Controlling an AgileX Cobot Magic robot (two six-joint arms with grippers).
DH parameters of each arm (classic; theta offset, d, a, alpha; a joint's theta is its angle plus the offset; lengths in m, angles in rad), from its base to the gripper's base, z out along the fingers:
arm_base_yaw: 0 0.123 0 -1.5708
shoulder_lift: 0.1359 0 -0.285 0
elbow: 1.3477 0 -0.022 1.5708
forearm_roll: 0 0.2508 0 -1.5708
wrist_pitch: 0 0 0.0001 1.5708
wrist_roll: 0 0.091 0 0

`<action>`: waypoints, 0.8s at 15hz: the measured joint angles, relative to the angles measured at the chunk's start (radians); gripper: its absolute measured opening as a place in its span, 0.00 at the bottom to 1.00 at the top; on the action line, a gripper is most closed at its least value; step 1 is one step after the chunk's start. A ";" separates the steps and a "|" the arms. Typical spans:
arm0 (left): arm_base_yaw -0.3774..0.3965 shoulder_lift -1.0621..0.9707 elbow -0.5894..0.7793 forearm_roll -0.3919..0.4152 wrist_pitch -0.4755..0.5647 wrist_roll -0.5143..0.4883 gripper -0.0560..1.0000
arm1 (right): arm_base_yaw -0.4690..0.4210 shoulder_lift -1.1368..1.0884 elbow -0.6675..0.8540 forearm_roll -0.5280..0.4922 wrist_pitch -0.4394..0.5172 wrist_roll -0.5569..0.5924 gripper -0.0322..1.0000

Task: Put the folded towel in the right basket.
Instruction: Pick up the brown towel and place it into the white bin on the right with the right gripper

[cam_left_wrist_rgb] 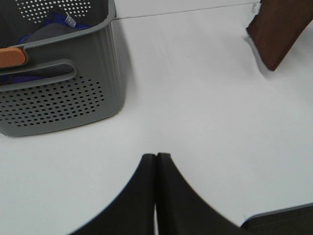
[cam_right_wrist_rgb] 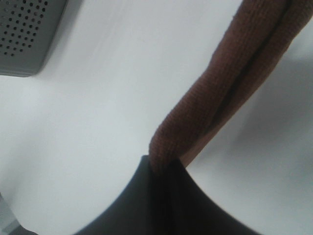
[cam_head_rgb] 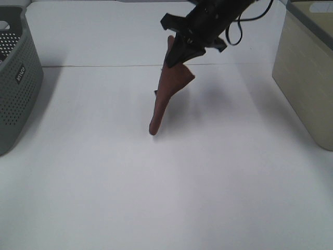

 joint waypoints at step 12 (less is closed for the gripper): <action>0.000 0.000 0.000 0.000 0.000 0.000 0.05 | -0.187 -0.144 -0.290 -0.524 0.073 0.116 0.06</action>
